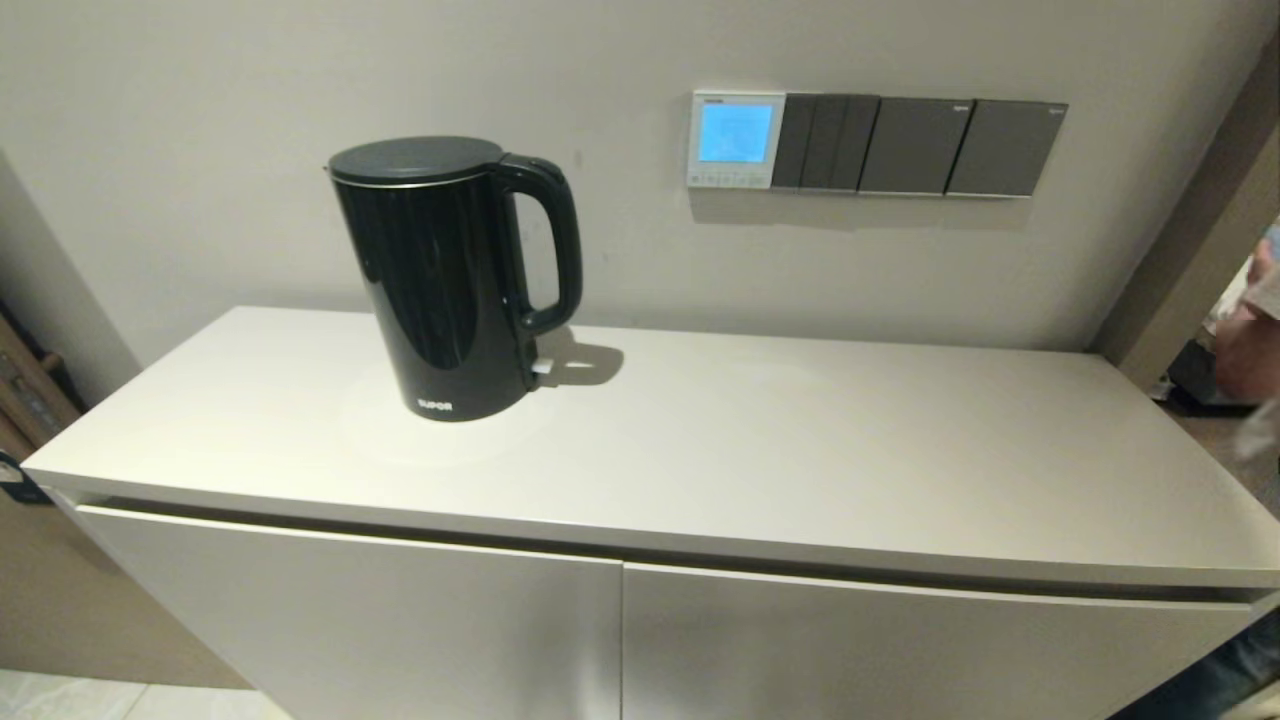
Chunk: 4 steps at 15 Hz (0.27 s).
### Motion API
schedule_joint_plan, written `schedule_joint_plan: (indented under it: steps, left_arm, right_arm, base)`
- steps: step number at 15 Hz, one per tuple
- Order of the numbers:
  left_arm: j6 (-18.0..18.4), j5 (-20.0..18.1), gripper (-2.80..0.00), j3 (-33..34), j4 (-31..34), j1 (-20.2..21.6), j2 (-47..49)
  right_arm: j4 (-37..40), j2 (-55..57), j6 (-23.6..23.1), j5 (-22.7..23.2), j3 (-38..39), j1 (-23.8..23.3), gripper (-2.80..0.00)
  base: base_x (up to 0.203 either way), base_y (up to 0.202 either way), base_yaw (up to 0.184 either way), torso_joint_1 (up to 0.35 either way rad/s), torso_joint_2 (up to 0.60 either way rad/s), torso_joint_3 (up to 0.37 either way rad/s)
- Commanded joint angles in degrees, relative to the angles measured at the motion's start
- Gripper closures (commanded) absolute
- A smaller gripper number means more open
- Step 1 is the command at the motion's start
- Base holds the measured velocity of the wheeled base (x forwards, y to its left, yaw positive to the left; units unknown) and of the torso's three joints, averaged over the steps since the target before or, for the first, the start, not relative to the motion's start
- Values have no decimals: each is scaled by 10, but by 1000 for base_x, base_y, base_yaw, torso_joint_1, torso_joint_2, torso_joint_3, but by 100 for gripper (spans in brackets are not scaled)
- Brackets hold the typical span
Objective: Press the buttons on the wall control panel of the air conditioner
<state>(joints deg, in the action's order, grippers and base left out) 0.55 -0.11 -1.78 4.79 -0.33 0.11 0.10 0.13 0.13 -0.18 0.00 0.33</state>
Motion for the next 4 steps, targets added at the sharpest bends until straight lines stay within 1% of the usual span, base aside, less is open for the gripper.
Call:
schedule_joint_plan:
  steps: [1,4]
  left_arm:
    - [0,0,0,0,0,0,0]
    - [0,0,0,-1,0,0,0]
  right_arm:
    - [0,2,1,-1,1,0,0]
    - [0,2,2,-2,1,0,0]
  base:
    - [0,0,0,0,0,0]
    - [0,0,0,0,0,0]
